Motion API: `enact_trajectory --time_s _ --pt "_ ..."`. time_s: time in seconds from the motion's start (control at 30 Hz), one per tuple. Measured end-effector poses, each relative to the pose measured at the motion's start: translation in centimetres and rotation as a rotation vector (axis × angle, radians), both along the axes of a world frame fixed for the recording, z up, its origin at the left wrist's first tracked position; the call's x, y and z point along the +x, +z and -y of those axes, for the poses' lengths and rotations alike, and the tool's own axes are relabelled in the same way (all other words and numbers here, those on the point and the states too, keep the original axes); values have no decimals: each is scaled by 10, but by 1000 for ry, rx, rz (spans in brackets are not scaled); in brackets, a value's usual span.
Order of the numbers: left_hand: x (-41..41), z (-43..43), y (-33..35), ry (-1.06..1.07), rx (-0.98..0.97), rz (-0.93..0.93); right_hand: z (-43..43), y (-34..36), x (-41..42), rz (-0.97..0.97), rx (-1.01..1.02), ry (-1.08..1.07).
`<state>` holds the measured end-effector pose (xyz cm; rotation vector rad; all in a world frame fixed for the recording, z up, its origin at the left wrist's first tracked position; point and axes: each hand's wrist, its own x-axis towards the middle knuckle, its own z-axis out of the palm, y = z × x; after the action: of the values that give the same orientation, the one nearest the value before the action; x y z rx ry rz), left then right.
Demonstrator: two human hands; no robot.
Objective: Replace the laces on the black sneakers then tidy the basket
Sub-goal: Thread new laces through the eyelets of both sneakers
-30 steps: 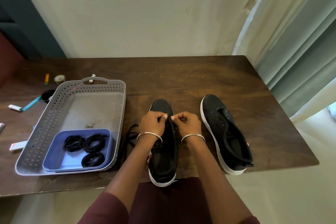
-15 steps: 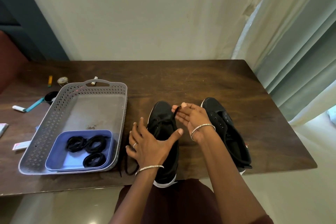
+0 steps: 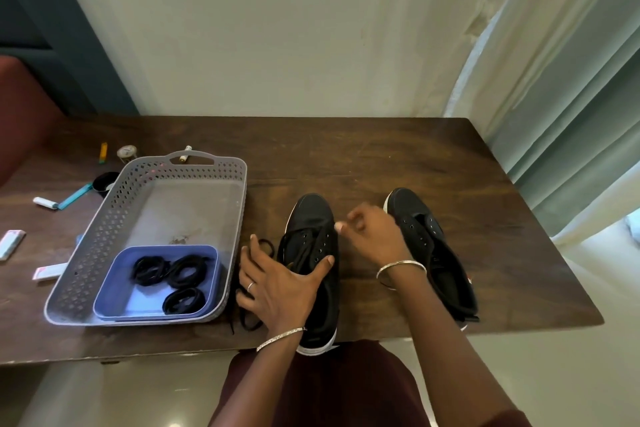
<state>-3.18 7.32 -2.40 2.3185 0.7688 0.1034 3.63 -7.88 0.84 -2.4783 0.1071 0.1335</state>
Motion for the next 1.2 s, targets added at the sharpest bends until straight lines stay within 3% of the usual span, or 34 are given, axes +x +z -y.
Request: enact_trajectory --time_s 0.07,0.13,0.23,0.33,0.4,0.43,0.5,0.6,0.67,0.7,0.77,0.83,0.9,1.0,1.1,1.13,1.2 --pt "0 -1 -1 3 11 -1 -9 -15 3 -62 -234 121" --pt "-1 -1 -1 -2 20 -2 -11 -22 4 -42 -171 95" --pt "-1 -2 -2 -7 31 6 -16 -12 -1 89 464 -31" --pt "-1 -1 -3 -7 38 16 -16 15 -9 90 1152 -164" --pt "-2 -1 -3 -2 46 25 -8 32 -12 60 1509 -245" --pt "-2 -1 -3 0 47 28 -4 37 -12 56 1586 -264" --pt "-2 -2 -3 0 51 35 2 35 -10 42 1402 -268" --pt "-2 -2 -4 -1 48 48 1 18 -7 -36 567 -190" --pt "-2 -2 -3 1 39 53 2 -5 -4 -110 70 -18" --pt "-2 -2 -3 0 36 54 1 -13 -4 -141 -76 44" --pt "-2 -2 -2 -5 29 50 -1 -17 -2 -156 -146 90" --pt "-2 -3 -2 -11 11 45 -2 -11 -2 -43 10 114" --pt "-2 -3 -2 -22 -3 35 -6 4 -6 119 305 90" --pt "-2 -3 -2 -30 -18 19 -8 30 -15 174 931 -37" --pt "-2 -3 -2 -28 -29 16 0 53 -20 112 1590 -116" --pt "-2 -3 -2 -29 -33 16 4 57 -20 69 1698 -159" --pt "-2 -3 -2 -33 -40 15 9 54 -18 6 1542 -265"
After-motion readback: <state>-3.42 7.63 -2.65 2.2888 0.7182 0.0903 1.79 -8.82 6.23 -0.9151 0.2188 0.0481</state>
